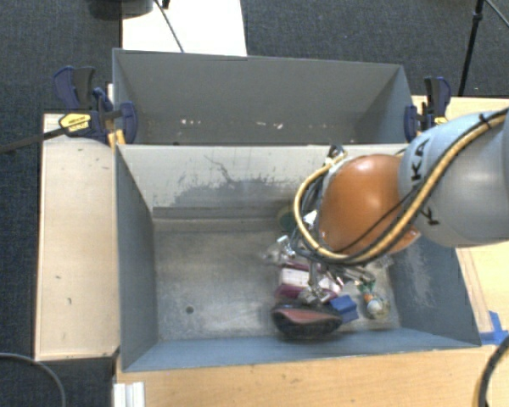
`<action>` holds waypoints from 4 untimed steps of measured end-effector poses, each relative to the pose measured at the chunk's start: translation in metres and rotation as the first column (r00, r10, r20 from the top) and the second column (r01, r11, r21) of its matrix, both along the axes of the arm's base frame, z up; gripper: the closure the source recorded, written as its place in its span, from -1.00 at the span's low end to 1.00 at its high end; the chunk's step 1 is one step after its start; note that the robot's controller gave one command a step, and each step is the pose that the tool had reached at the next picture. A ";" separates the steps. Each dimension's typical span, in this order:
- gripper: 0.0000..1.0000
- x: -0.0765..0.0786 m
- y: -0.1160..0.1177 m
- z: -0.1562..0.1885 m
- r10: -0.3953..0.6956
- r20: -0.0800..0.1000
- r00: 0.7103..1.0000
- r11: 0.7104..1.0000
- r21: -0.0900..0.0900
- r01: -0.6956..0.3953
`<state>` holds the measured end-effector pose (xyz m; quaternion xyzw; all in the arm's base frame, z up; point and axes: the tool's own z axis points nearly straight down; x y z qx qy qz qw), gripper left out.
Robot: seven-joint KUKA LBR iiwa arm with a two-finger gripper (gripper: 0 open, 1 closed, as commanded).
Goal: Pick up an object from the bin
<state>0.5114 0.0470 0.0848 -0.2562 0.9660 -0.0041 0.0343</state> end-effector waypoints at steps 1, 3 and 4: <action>1.00 -0.010 -0.002 -0.006 -0.005 -0.039 0.999 1.000 -0.006 0.005; -1.00 -0.005 -0.010 0.161 0.243 -0.067 0.968 0.970 -0.009 -0.244; -1.00 -0.022 -0.001 0.019 0.293 -0.058 0.954 0.956 -0.009 -0.294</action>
Offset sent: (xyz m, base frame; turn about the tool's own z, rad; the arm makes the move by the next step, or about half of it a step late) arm 0.0000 0.0000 0.0000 0.0000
